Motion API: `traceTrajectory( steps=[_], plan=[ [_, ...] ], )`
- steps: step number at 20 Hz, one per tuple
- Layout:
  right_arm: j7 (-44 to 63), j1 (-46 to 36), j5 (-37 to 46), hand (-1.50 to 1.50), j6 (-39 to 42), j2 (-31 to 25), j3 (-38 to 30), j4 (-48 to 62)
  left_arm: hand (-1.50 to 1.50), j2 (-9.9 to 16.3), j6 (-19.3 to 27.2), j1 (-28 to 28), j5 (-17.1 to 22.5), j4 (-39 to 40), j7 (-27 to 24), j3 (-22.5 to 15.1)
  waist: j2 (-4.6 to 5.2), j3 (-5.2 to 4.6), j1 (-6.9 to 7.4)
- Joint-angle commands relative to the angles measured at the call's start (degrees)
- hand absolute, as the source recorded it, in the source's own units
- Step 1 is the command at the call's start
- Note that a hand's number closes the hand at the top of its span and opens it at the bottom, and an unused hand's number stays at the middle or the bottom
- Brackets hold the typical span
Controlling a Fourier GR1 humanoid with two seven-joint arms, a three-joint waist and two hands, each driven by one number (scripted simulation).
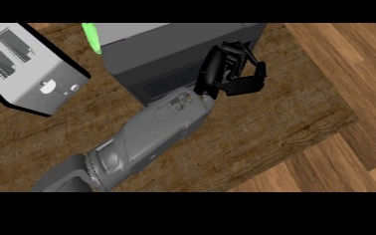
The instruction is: Pick up the milk, place it into the microwave and close the microwave
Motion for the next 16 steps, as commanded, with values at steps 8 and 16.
traceTrajectory(
  steps=[8,16],
  plan=[
    [1.3,2.5,-2.3,-1.5,-1.4,-1.1,-3.7,-1.3,-1.5,5.0,-1.0,2.6,2.6,10.5,-0.8,1.1,0.41,-0.31,4.98],
    [2.2,3.7,-3.7,-1.5,-1.6,-1.7,-4.8,-4.5,-1.5,5.4,-3.4,2.6,4.8,10.7,-1.4,-0.2,-0.05,-0.42,7.03]
  ],
)
